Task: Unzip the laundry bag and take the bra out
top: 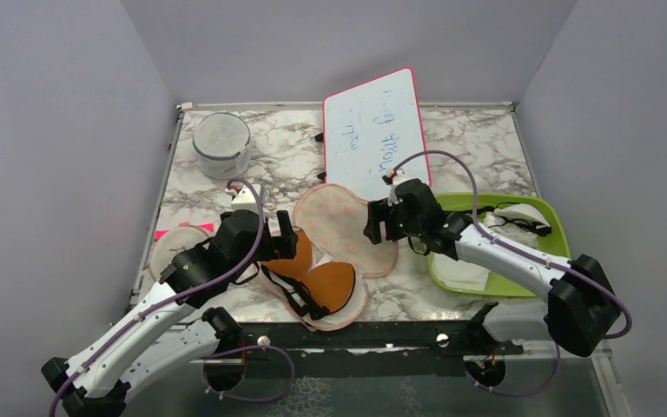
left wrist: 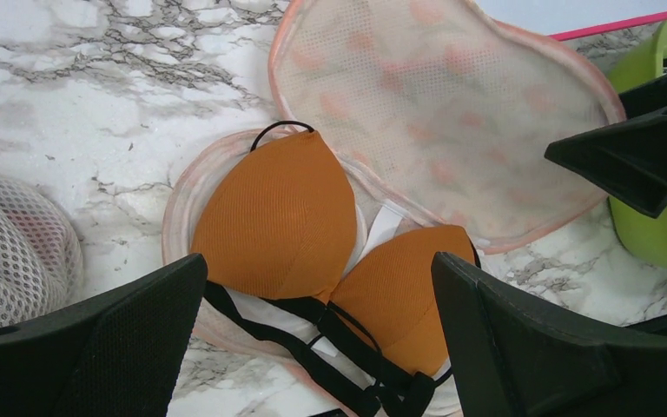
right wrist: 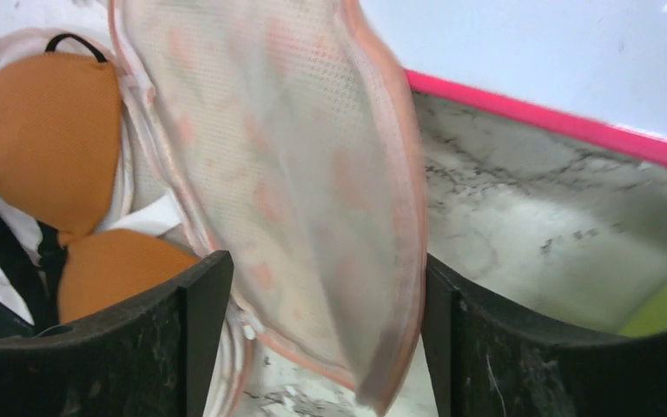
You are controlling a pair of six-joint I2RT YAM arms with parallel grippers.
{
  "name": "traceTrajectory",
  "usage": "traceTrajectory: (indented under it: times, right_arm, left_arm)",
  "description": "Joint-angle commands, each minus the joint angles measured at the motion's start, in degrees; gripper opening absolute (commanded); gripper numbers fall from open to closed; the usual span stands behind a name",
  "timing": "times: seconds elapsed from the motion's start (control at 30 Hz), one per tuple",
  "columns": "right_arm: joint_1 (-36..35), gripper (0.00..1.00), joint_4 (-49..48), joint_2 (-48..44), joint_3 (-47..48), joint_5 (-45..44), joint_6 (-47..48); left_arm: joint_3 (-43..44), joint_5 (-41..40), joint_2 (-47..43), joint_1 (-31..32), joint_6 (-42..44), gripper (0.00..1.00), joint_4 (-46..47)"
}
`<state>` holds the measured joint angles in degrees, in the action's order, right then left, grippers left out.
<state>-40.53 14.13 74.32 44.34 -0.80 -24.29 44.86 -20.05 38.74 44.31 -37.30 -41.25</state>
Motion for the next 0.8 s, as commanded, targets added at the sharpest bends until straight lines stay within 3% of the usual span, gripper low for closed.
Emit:
traceTrajectory:
  times: [0.0, 0.23, 0.37, 0.43, 0.63, 0.77]
  right_arm:
    - [-0.1, 0.78, 5.2, -4.7, 2.9, -3.6, 7.8]
    - [-0.1, 0.86, 9.2, -13.8, 2.6, 10.7, 8.1]
    - [-0.1, 0.81, 3.6, -12.8, -1.4, 28.4, 3.0]
    - [-0.2, 0.8, -1.2, -12.9, -4.5, 32.9, -0.6]
    - [-0.2, 0.8, -8.9, -6.2, -7.4, 40.5, -6.4]
    - [-0.2, 0.82, -11.2, -0.5, -7.9, 38.6, -9.5]
  left_arm:
    - [2.9, 1.2, 0.7, -0.2, 4.6, 0.99, 0.8]
    - [2.2, -2.5, 1.4, -0.2, 11.6, 0.99, 5.2]
    - [0.7, -3.8, 1.0, -0.2, 17.0, 0.98, 9.9]
    - [-0.4, -4.4, 0.7, -0.2, 19.3, 0.99, 12.2]
    - [-1.8, -3.4, 0.3, -0.2, 20.9, 0.99, 15.3]
    - [-1.9, -2.9, 0.5, -0.2, 21.1, 0.99, 15.6]
